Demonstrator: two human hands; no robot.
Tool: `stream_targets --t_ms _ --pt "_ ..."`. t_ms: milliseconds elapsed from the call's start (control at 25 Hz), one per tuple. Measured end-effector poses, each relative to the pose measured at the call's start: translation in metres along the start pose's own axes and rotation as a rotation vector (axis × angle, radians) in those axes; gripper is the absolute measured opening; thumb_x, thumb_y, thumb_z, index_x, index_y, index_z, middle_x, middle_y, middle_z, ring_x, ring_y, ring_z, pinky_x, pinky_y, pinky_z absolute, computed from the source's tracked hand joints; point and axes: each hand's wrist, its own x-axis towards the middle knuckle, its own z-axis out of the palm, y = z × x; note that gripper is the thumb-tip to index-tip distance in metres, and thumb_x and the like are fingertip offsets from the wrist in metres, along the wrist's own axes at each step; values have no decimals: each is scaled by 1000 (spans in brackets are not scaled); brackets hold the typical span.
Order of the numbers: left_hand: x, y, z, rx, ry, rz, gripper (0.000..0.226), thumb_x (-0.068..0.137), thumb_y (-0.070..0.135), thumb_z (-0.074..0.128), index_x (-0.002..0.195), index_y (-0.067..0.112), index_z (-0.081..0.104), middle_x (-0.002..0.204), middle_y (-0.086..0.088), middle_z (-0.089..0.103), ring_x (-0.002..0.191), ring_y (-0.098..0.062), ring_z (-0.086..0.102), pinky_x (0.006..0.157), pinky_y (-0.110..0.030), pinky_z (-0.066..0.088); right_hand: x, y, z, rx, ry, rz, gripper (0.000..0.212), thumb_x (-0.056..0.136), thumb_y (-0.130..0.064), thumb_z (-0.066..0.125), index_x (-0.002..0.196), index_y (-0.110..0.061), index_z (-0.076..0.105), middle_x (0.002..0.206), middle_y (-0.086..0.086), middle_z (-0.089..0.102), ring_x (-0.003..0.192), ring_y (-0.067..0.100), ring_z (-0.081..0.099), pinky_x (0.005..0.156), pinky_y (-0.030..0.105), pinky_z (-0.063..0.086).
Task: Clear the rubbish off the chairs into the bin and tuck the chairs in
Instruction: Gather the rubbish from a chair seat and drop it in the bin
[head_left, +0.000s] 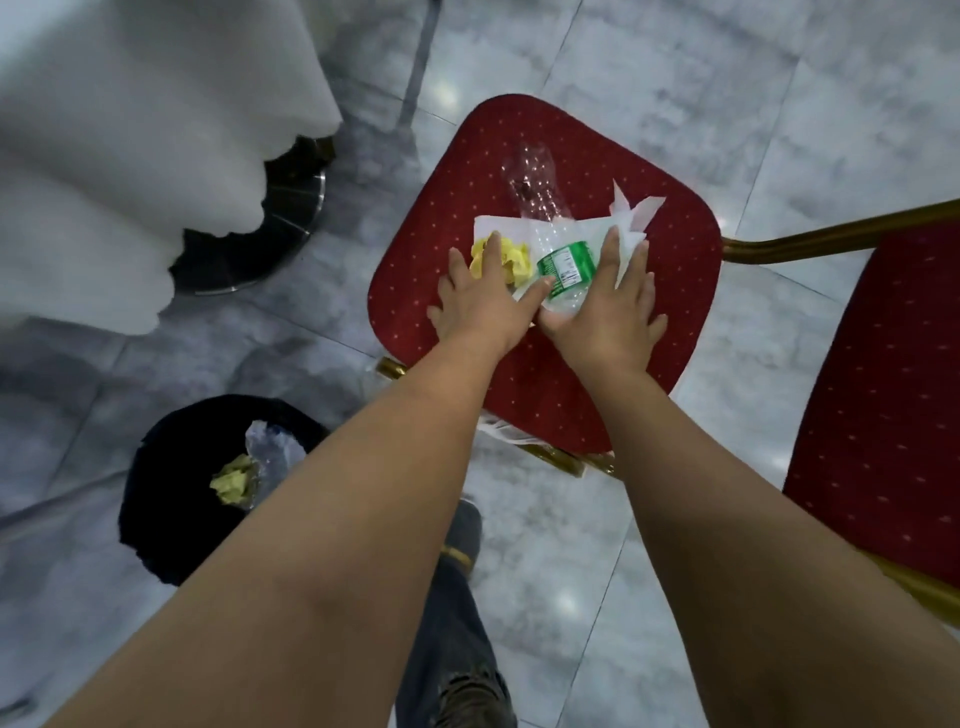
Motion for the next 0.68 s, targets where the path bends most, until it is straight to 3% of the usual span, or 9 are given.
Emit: stream_targets --t_ms 120,280,320,400,440,520,680 --pt "19 15 8 -40 68 -74 80 80 76 43 148 41 22 153 -9 22 139 -33 22 107 -52 26 28 5 5 65 -87 31 117 68 -75 63 155 -35 -5 165 8 -4 150 36 13 112 64 21" --pt "32 25 21 -390 66 -87 59 84 63 54 135 34 46 139 -9 29 123 -27 40 105 -38 38 38 7 22 156 -120 41 101 75 -54 70 153 -26 14 154 10 33 136 37 37 104 54 37" --pt "34 24 25 -547 46 -92 53 84 59 58 130 32 52 135 -8 32 115 -25 48 98 -34 46 36 6 26 207 -79 50 92 76 -45 71 150 -21 22 147 10 41 131 37 41 100 49 41" --pt "30 17 31 -829 12 -112 37 84 51 64 113 29 63 129 -7 46 96 -22 61 68 -31 57 29 2 30 346 -20 96 79 74 -32 73 141 -15 34 135 12 51 121 37 49 95 43 46" --pt "26 13 30 -921 2 -114 29 84 47 66 105 27 66 122 -8 56 88 -22 65 59 -30 55 24 -1 30 412 -17 115 78 71 -30 74 137 -15 36 129 11 54 116 36 53 94 44 48" --pt "18 1 25 -1042 -20 -123 18 88 42 64 95 26 65 103 -6 68 76 -21 65 57 -32 54 11 -7 30 491 -21 112 78 65 -29 74 133 -16 38 123 10 57 109 34 57 91 47 51" --pt "-9 -35 -1 -1162 -43 -181 24 95 40 56 102 18 61 80 -1 67 54 -8 63 53 -28 51 -31 -29 36 508 8 12 75 67 -32 76 131 -18 39 123 6 57 109 29 57 90 48 51"
